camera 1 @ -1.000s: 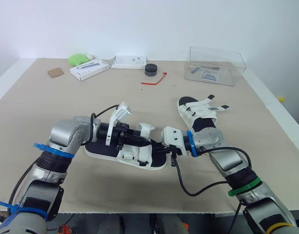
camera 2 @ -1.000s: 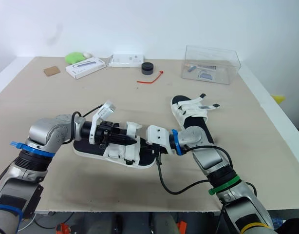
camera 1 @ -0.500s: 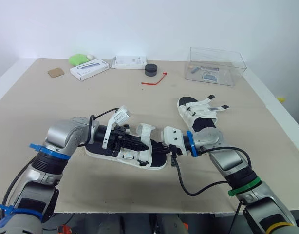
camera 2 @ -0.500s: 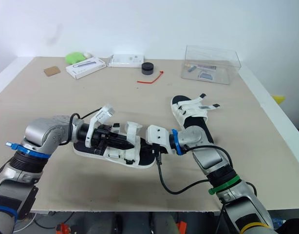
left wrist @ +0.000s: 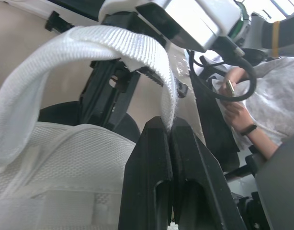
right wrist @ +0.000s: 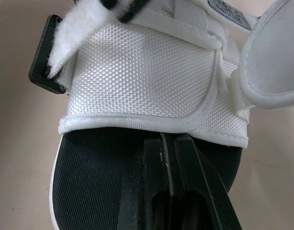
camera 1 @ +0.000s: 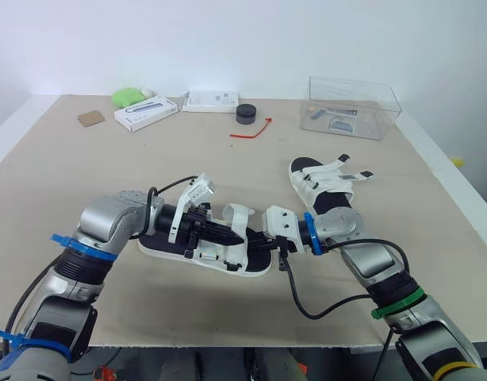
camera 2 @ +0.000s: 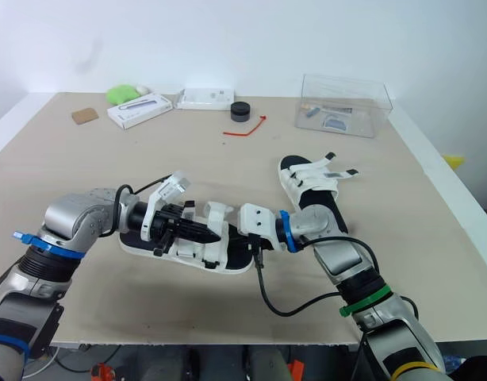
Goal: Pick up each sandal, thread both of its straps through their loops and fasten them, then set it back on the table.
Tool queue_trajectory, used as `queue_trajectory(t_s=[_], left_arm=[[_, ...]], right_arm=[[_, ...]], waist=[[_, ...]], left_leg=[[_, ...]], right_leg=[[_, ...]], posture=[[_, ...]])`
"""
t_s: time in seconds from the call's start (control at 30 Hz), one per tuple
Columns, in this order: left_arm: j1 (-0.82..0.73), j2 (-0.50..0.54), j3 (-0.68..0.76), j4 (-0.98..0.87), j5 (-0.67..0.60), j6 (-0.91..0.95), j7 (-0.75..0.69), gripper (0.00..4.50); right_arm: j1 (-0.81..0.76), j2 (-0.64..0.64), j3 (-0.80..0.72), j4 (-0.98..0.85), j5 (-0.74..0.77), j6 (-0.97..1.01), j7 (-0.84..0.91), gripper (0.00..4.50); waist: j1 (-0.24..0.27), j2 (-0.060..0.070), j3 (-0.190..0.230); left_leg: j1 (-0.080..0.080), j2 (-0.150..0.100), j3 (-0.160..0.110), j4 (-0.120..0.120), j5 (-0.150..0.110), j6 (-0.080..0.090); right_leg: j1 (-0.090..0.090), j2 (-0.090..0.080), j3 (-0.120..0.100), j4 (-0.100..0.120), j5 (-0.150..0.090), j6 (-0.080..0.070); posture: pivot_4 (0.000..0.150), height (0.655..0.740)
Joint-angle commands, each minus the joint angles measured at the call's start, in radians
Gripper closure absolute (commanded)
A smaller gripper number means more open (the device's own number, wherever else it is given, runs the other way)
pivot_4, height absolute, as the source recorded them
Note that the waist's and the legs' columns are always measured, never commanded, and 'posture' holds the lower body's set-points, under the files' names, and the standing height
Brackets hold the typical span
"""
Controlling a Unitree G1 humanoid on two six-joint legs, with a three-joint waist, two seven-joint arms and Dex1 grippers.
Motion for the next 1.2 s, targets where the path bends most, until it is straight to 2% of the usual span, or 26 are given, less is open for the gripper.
queue_trajectory(t_s=[0.03, 0.33, 0.73, 0.87, 1.07, 1.1, 1.2], left_arm=[[0.023, 0.019, -0.03, -0.036, 0.017, -0.029, -0.023, 4.48], [0.04, 0.044, -0.089, -0.025, 0.107, -0.152, -0.046, 4.48], [0.07, 0.067, -0.094, -0.075, 0.091, -0.121, -0.053, 4.48], [0.06, 0.087, -0.069, -0.11, 0.057, -0.095, -0.07, 3.23], [0.055, 0.119, -0.044, -0.166, 0.058, -0.136, -0.066, 0.37], [0.05, 0.133, -0.028, -0.185, 0.041, -0.124, -0.068, 0.07], [0.026, 0.195, 0.044, -0.247, -0.033, -0.054, -0.079, 0.07]], right_arm=[[0.022, -0.025, 0.024, 0.039, -0.058, 0.026, -0.002, 4.5], [0.022, -0.025, 0.028, 0.036, -0.06, 0.022, 0.001, 4.5], [0.031, -0.035, 0.027, 0.027, -0.062, 0.02, 0.006, 4.5], [0.026, -0.031, 0.029, 0.033, -0.064, 0.018, 0.008, 4.5], [0.022, -0.029, 0.03, 0.038, -0.066, 0.015, 0.011, 4.5], [0.022, -0.029, 0.029, 0.036, -0.066, 0.016, 0.012, 4.5], [0.021, -0.031, 0.028, 0.036, -0.065, 0.018, 0.013, 4.5]], waist=[[0.0, 0.0, 0.0], [0.0, 0.0, 0.0], [0.0, 0.0, 0.0], [0.0, 0.0, 0.0], [0.0, 0.0, 0.0], [0.0, 0.0, 0.0], [0.0, 0.0, 0.0]], left_leg=[[0.0, 0.0, 0.0, 0.0, 0.0, 0.0], [0.0, 0.0, 0.0, 0.0, 0.0, 0.0], [0.0, 0.0, 0.0, -0.001, 0.0, 0.0], [0.0, 0.0, 0.0, 0.0, 0.0, 0.0], [0.001, 0.0, 0.0, 0.0, 0.0, 0.001], [0.001, 0.0, 0.0, 0.0, 0.0, 0.001], [0.001, 0.0, 0.0, 0.0, 0.0, 0.001]], right_leg=[[0.0, 0.0, 0.0, 0.0, 0.0, 0.0], [0.0, 0.0, 0.0, 0.0, 0.0, 0.0], [0.0, 0.001, 0.0, 0.0, -0.001, -0.001], [0.0, 0.001, 0.0, 0.0, -0.001, -0.001], [0.001, 0.0, 0.0, 0.0, 0.0, 0.0], [0.001, 0.0, 0.0, 0.0, 0.0, 0.0], [0.0, 0.001, 0.0, 0.0, 0.0, 0.0]], posture=[[0.15, 0.74], [0.15, 0.74], [0.15, 0.74], [0.15, 0.74], [0.15, 0.74], [0.15, 0.74], [0.15, 0.74]])
